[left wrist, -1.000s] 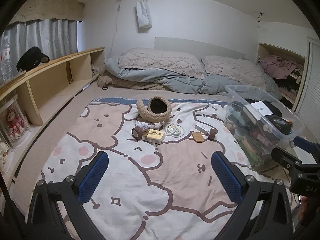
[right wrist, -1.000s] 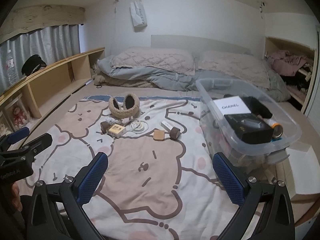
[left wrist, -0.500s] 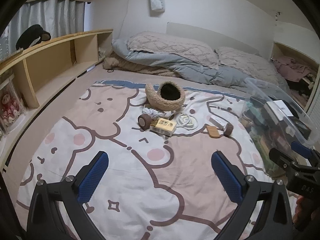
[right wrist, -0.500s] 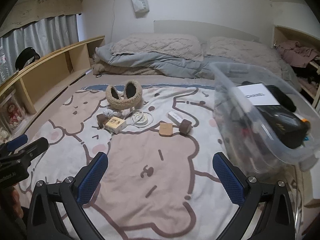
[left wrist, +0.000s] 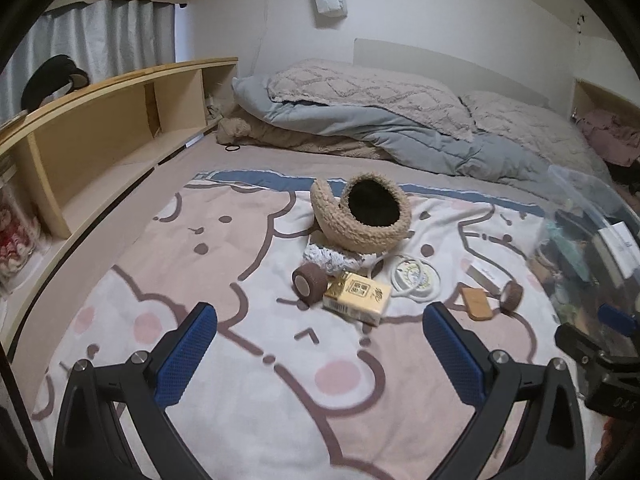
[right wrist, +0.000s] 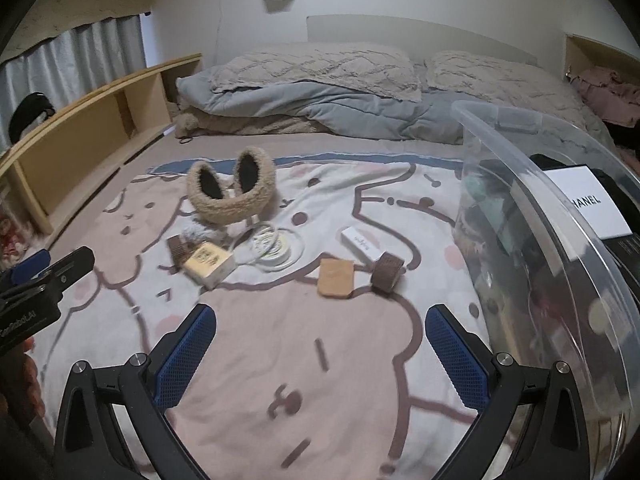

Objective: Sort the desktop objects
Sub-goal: 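Move both tools toward the items scattered on the bed cover, then lower the right tool over the white rings and round tape measure, then close the right gripper on the white ring and lift it, then carry the white ring in the right gripper toward the left tool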

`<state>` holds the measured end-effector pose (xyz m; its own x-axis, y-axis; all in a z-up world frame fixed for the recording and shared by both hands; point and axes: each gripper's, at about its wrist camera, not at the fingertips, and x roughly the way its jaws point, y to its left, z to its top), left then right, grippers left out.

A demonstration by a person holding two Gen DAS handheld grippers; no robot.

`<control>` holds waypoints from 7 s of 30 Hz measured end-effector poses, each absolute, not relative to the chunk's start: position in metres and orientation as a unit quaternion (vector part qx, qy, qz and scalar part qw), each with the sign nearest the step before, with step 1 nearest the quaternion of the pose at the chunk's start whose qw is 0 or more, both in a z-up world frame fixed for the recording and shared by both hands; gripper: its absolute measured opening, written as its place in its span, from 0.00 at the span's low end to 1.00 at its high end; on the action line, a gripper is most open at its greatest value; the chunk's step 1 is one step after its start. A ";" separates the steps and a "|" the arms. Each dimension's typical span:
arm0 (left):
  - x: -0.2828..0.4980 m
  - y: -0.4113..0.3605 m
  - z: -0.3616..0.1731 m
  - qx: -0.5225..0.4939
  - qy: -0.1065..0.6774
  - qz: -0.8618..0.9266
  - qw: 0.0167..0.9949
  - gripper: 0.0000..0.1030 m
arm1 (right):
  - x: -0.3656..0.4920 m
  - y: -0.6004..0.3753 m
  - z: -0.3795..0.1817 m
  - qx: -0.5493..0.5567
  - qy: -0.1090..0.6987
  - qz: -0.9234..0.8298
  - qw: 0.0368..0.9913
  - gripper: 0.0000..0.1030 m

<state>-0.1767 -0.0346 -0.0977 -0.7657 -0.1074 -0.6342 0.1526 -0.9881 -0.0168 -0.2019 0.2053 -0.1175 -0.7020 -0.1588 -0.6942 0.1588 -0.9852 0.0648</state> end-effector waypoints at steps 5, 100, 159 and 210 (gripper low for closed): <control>-0.208 -0.036 -0.118 0.346 0.027 -0.935 0.072 1.00 | -0.233 0.207 -0.136 0.384 -0.001 -0.921 0.070 1.00; -0.168 -0.049 -0.155 0.439 0.054 -0.895 0.066 1.00 | -0.209 0.201 -0.244 0.478 0.050 -0.876 0.036 1.00; -0.180 -0.026 -0.173 0.459 0.056 -0.886 0.032 1.00 | -0.201 0.218 -0.233 0.499 -0.006 -0.864 0.066 0.82; -0.194 -0.025 -0.183 0.455 0.052 -0.888 0.045 1.00 | -0.240 0.161 -0.253 0.488 0.050 -0.858 0.149 0.82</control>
